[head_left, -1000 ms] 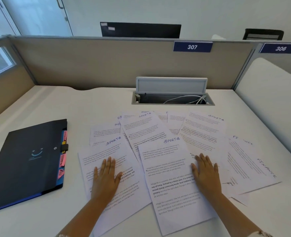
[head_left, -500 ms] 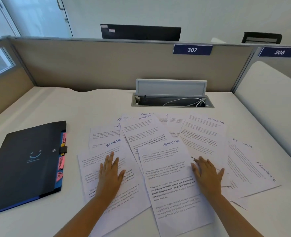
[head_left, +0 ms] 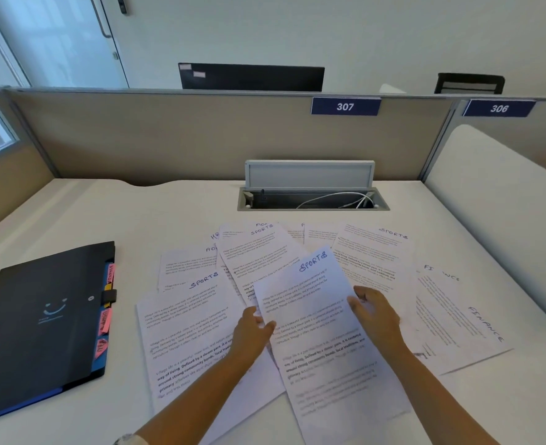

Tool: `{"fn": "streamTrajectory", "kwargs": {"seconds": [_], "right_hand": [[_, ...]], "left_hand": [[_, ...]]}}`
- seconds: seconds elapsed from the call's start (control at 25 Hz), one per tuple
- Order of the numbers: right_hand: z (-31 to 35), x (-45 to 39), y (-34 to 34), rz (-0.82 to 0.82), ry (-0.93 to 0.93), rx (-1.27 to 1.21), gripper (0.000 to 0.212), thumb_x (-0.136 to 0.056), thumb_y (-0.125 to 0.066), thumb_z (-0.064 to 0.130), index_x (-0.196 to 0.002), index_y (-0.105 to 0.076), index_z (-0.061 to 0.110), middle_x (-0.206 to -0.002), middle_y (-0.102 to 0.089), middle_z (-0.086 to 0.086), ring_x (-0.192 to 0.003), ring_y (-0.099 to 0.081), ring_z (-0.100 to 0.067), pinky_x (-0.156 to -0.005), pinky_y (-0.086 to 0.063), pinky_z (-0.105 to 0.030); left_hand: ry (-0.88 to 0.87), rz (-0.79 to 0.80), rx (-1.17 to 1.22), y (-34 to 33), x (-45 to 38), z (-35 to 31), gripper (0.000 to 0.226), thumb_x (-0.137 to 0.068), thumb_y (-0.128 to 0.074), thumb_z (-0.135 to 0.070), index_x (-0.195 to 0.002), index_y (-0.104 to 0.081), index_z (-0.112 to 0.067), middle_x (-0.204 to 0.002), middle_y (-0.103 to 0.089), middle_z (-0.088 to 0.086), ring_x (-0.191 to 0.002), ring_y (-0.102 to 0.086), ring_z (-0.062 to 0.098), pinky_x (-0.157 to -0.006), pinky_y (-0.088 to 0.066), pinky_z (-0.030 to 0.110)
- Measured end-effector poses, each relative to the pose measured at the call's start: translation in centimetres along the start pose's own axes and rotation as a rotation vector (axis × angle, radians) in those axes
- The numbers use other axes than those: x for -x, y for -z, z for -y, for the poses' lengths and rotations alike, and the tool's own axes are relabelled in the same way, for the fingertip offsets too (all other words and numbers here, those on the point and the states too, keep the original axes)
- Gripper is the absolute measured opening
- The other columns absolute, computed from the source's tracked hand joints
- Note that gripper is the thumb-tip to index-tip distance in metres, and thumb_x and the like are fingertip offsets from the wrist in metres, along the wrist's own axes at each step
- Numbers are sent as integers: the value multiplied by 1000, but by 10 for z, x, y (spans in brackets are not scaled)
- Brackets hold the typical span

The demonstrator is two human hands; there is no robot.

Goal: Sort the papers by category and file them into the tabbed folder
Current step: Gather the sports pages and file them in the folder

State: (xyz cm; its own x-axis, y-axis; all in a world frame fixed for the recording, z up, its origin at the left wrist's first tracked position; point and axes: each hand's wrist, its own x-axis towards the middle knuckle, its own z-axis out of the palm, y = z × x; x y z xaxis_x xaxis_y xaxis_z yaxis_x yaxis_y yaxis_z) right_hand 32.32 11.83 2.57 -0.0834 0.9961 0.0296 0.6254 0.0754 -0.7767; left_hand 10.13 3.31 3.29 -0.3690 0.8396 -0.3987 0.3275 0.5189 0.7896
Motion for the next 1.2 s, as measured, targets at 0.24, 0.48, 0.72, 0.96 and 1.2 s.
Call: {"fn": "streamTrajectory", "kwargs": {"seconds": [0.24,0.48,0.72,0.96,1.2], "right_hand": [[30,8,16,-84,92,-252,29,-84,-56,38,-101,-62,15,-99,-64,3,-95,-58,-17,-78,-44,-20],[78,1,40,-106,163,-527,13,-91,-53,19,-95,-60,9,-86,-66,-3,-74,-64,-18,-65,-53,-27],[107,5,44,-44,290,-636,21,-93,-48,22,-101,-55,3,-90,-64,-1,-72,-65,-4,-58,-53,-16],[62,26,2,23,218,-463,90,-61,-59,72,-121,-50,6,-111,-61,-6,-101,-60,-16,-79,-53,-17],[47,23,1,7,91,-499,56,-80,-62,40,-125,-48,10,-107,-58,1,-96,-58,-17,-65,-48,-7]], "left_hand": [[-62,14,124,7,9,-14,26,-86,-60,-18,-110,-57,-10,-98,-68,11,-96,-65,25,-88,-53,41],[-311,-134,314,29,32,-54,8,-91,-53,-21,-91,-61,-17,-88,-69,1,-85,-67,22,-76,-56,31],[-433,-304,436,51,39,-60,13,-92,-50,-20,-101,-59,-23,-90,-65,-14,-84,-64,9,-65,-50,14],[-297,-281,311,34,32,-17,18,-92,-50,-13,-86,-58,-28,-86,-65,-12,-79,-60,5,-58,-46,4],[-175,-442,191,55,22,31,18,-90,-53,-13,-107,-59,-17,-112,-59,3,-98,-56,14,-79,-52,28]]}}
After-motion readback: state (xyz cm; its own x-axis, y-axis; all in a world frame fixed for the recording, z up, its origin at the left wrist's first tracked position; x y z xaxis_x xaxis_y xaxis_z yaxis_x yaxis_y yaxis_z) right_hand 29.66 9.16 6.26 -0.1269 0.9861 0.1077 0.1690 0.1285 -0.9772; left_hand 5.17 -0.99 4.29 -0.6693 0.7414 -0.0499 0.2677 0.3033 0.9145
